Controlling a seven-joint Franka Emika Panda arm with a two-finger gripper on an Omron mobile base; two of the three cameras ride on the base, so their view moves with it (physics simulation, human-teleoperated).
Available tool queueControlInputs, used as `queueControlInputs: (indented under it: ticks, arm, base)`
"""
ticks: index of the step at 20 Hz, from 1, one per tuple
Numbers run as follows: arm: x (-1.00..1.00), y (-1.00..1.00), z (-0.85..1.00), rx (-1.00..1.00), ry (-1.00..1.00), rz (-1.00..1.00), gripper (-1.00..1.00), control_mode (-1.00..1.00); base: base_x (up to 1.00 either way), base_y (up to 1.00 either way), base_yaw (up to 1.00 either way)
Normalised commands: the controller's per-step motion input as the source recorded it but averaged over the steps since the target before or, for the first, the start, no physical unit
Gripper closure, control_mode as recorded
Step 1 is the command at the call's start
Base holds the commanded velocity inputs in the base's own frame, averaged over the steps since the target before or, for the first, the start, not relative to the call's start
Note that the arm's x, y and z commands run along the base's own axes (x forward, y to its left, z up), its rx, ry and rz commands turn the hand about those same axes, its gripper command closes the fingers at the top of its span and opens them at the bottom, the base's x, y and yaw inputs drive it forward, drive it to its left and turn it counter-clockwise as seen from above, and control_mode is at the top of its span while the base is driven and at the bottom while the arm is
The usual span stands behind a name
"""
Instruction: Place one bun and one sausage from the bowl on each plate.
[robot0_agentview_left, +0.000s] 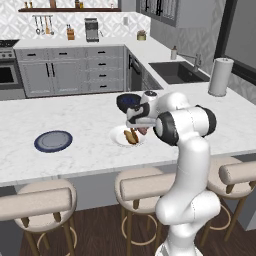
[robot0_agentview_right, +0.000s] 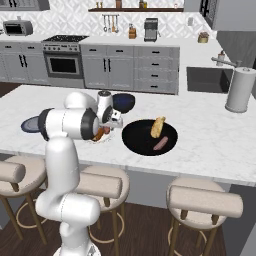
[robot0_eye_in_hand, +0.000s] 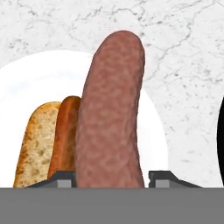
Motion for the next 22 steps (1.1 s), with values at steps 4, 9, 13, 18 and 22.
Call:
queueControlInputs:
  ticks: [4,9,13,18,22]
  arm:
    - [0.1,0.0,-0.09,0.0,0.0,-0.02,-1.0,-1.0]
    - [0.0,0.0,0.0,0.0,0.0,0.0,-1.0,-1.0]
    - [0.0,0.0,0.03,0.0,-0.01,0.0,-1.0,-1.0]
    - [-0.12,-0.04,0.61,0.0,-0.02,-0.08,-1.0,-1.0]
    - [-0.28,-0.56,0.62,0.0,0.0,-0.1,-1.0,-1.0]
  base:
    - [0.0,0.0,0.0]
    - [0.0,0.0,0.0]
    - [0.0,0.0,0.0]
    - [0.0,0.0,0.0]
    - [0.0,0.0,0.0]
